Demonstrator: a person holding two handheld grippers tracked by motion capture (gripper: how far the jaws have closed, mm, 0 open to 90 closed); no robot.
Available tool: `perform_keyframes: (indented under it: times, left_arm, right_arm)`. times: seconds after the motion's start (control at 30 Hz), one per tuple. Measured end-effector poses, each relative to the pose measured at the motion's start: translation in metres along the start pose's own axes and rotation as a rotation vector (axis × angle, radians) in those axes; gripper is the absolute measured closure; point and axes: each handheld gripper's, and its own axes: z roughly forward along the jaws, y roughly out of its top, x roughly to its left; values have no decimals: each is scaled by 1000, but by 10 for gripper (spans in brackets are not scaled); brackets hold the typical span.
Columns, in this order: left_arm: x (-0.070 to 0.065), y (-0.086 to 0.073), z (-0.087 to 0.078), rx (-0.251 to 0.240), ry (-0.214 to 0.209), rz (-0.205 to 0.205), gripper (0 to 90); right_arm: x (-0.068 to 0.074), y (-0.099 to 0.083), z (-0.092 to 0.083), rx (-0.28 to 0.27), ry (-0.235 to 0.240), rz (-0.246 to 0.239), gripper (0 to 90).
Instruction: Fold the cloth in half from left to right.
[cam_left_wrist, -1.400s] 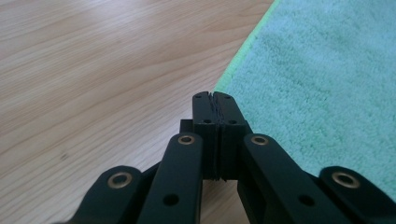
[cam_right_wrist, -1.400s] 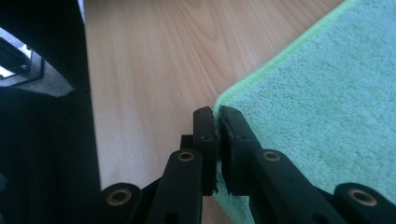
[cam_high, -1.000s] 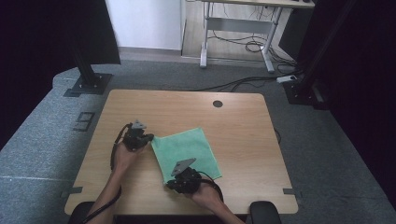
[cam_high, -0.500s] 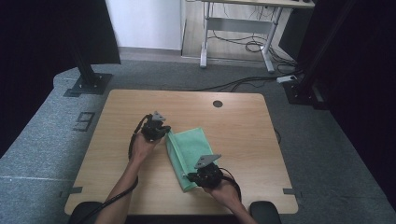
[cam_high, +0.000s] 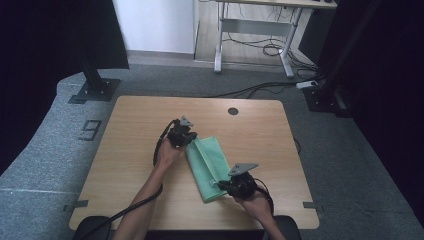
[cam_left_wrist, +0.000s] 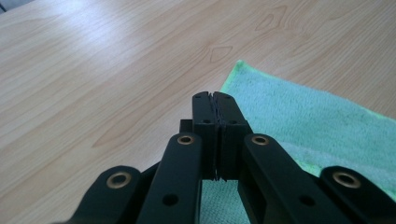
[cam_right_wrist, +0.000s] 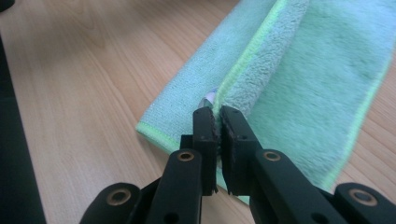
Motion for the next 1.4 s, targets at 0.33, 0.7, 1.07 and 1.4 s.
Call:
perform_keyframes:
  times: [0.33,0.7,1.07,1.4]
  left_arm:
    - [-10,15,14,5,-14,25,876]
    - [-13,20,30,8,-25,20,865]
    - [-12,15,38,27,18,32,650]
    - [-10,19,26,-6,89,24,302]
  right_arm:
    - [-10,-11,-5,7,-25,35,841]
    - [-18,-17,-3,34,-53,52,833]
    - [-25,-23,-1,54,-69,73,784]
    - [-29,-20,-12,3,-123,83,569]
